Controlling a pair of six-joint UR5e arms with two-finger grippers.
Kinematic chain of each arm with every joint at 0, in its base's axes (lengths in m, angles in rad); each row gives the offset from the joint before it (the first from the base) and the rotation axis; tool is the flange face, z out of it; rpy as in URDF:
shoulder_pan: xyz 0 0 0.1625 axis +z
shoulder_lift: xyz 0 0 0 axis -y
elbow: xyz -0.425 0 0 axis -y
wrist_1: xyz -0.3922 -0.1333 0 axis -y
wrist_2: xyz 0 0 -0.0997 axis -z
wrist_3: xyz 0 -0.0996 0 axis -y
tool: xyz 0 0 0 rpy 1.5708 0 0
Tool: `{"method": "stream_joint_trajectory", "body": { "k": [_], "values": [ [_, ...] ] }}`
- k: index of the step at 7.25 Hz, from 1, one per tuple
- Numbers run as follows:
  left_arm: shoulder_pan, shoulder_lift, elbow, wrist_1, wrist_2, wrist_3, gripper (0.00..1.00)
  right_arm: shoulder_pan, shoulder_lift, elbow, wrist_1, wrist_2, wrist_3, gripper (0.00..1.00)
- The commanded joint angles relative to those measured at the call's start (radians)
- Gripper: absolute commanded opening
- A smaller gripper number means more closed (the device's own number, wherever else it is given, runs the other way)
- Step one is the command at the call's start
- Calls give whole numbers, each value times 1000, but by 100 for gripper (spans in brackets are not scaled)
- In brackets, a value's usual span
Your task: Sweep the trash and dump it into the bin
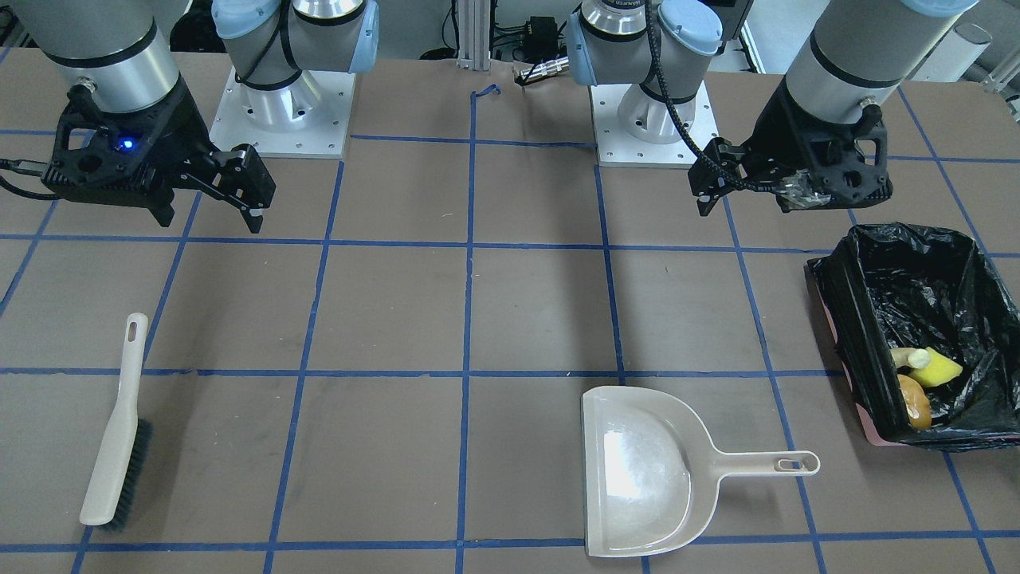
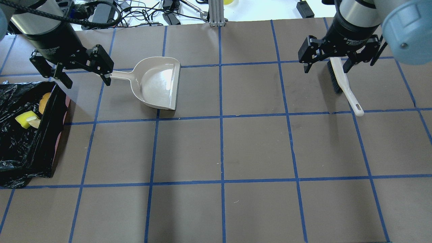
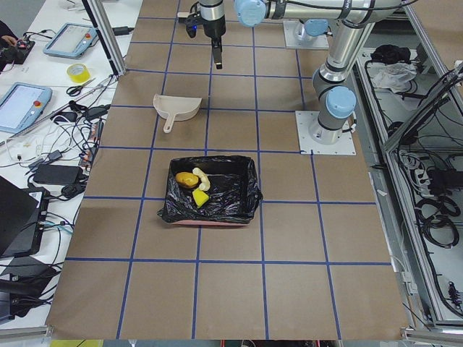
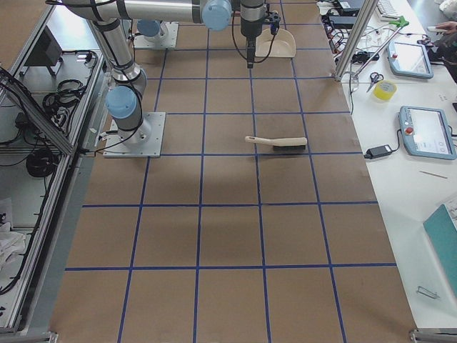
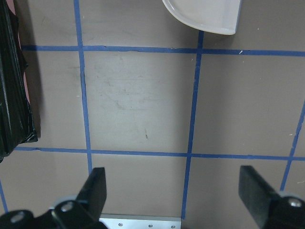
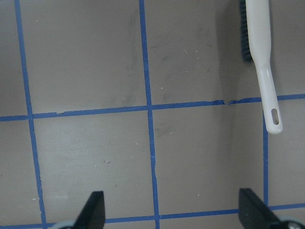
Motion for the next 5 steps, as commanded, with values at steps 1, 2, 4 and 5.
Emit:
{"method": "stream_joint_trajectory", "body": {
  "k": [1,2,4,5],
  "values": [
    [-2,19,-23,22,0,0,100,0,1,0,0,1,-1,100],
    [-2,20,-26,22,0,2,100,0,-1,0,0,-1,-2,100],
    [-2,14,-27,24,-9,17,100,0,1,0,0,-6,-7,100],
    [-2,13,-27,27,-9,26,100,0,-1,0,0,-12,-7,100]
  ]
}}
